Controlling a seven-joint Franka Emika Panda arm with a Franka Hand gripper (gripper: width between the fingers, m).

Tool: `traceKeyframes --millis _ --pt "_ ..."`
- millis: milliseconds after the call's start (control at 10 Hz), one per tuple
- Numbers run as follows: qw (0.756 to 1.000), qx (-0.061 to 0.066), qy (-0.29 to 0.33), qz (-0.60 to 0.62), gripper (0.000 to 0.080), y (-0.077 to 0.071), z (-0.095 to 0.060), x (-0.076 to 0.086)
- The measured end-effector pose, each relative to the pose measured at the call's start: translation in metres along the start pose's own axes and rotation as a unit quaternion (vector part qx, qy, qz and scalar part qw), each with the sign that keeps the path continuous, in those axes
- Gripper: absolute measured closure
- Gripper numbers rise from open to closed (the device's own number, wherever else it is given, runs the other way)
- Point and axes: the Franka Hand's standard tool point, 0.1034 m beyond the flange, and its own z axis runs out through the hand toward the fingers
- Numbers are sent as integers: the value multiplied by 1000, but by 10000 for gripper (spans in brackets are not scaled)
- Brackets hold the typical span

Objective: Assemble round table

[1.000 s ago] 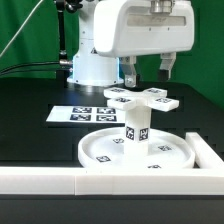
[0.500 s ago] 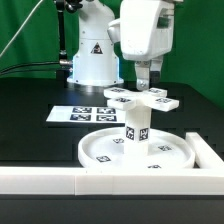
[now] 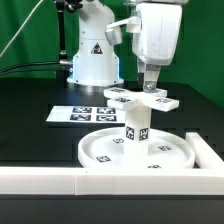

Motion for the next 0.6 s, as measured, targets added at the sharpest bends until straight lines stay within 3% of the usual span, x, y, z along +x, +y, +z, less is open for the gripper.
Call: traceKeyframes --millis 600 --pt "1000 10 -2 6 151 -9 9 -4"
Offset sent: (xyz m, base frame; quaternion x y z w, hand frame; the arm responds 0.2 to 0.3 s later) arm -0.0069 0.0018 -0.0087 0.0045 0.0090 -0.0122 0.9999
